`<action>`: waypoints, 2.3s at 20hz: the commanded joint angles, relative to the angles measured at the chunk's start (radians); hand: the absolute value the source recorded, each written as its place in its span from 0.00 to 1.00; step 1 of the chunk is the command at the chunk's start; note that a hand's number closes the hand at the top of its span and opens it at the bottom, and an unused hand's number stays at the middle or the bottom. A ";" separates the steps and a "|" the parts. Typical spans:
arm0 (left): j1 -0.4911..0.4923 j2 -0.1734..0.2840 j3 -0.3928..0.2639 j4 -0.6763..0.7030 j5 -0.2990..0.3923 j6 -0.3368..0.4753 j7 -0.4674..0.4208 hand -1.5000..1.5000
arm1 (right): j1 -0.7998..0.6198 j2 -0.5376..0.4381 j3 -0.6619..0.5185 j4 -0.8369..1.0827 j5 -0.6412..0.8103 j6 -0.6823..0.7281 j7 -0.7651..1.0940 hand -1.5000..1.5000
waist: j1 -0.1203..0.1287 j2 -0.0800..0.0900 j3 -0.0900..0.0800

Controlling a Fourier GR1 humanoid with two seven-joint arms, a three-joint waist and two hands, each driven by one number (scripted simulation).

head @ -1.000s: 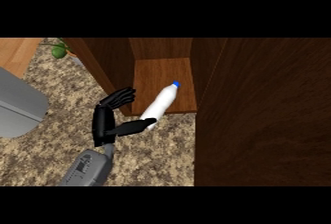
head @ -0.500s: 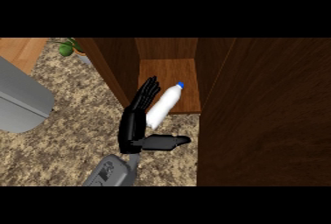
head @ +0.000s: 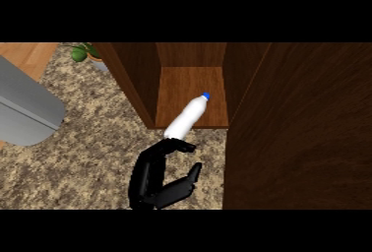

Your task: Pick up the bottled water, place it into the cabinet and close the cabinet

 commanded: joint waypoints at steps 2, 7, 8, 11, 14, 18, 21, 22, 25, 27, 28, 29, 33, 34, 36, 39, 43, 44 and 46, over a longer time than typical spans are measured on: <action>0.089 0.097 -0.002 -0.137 0.004 -0.044 0.025 1.00 | 0.042 -0.014 0.021 -0.158 0.006 0.046 0.063 1.00 | 0.006 -0.001 0.000; 0.231 0.230 0.011 -0.250 0.017 -0.100 -0.004 1.00 | 0.104 -0.020 0.033 -0.220 0.009 0.051 0.082 1.00 | 0.010 -0.002 -0.001; 0.202 0.247 0.070 -0.231 0.067 -0.152 -0.005 1.00 | 0.109 -0.019 0.046 -0.233 0.029 0.061 0.081 1.00 | 0.003 -0.001 -0.001; 0.266 0.294 0.068 -0.274 0.063 -0.153 0.000 1.00 | 0.089 -0.088 0.074 -0.171 0.069 0.178 0.063 1.00 | 0.010 -0.003 -0.001; 0.300 0.348 0.120 -0.297 0.084 -0.192 -0.030 1.00 | 0.081 -0.076 0.115 -0.231 0.099 0.177 0.065 1.00 | 0.009 -0.004 -0.002; 0.377 0.437 0.212 -0.348 0.158 -0.274 -0.067 1.00 | 0.137 -0.054 0.145 -0.302 0.119 0.210 0.030 1.00 | -0.007 -0.013 -0.004; 0.349 0.436 0.269 -0.374 0.234 -0.295 -0.036 0.00 | 0.082 -0.064 0.171 -0.314 0.148 0.185 0.039 1.00 | -0.006 -0.007 -0.006; 0.352 0.431 0.278 -0.356 0.250 -0.317 -0.056 0.00 | 0.054 -0.069 0.202 -0.312 0.169 0.192 0.043 1.00 | -0.002 -0.006 -0.008; 0.428 0.517 0.361 -0.393 0.279 -0.354 -0.067 0.00 | 0.077 -0.083 0.243 -0.303 0.182 0.204 0.061 1.00 | 0.010 -0.013 -0.007; 0.444 0.523 0.385 -0.410 0.298 -0.356 -0.067 0.00 | 0.068 -0.104 0.271 -0.329 0.175 0.208 0.072 1.00 | 0.011 -0.014 -0.008; 0.448 0.540 0.414 -0.417 0.312 -0.357 -0.059 0.00 | 0.051 -0.103 0.295 -0.325 0.195 0.198 0.084 1.00 | 0.017 -0.016 -0.010; 0.457 0.555 0.430 -0.404 0.320 -0.381 -0.066 0.00 | 0.024 -0.100 0.313 -0.321 0.204 0.190 0.088 1.00 | 0.021 -0.013 -0.010; 0.485 0.577 0.458 -0.426 0.352 -0.401 -0.051 0.00 | -0.040 -0.118 0.391 -0.323 0.237 0.175 0.129 1.00 | 0.026 -0.017 -0.013; 0.477 0.596 0.494 -0.429 0.377 -0.400 -0.033 0.00 | -0.047 -0.121 0.419 -0.319 0.243 0.176 0.140 1.00 | 0.019 -0.017 -0.012; 0.510 0.611 0.515 -0.437 0.400 -0.436 -0.047 0.00 | -0.091 -0.129 0.441 -0.310 0.247 0.161 0.157 1.00 | 0.039 -0.021 -0.015; 0.534 0.622 0.526 -0.439 0.424 -0.458 -0.038 0.00 | -0.164 -0.142 0.495 -0.303 0.262 0.150 0.194 1.00 | 0.045 -0.021 -0.017; 0.563 0.633 0.554 -0.451 0.456 -0.492 -0.046 0.00 | -0.267 -0.155 0.566 -0.282 0.286 0.130 0.251 1.00 | 0.057 -0.026 -0.019; 0.573 0.642 0.562 -0.441 0.454 -0.497 -0.045 0.00 | -0.285 -0.145 0.593 -0.270 0.292 0.119 0.262 1.00 | 0.054 -0.030 -0.021; 0.597 0.653 0.584 -0.451 0.477 -0.517 -0.045 0.00 | -0.335 -0.148 0.615 -0.250 0.298 0.091 0.302 1.00 | 0.071 -0.029 -0.021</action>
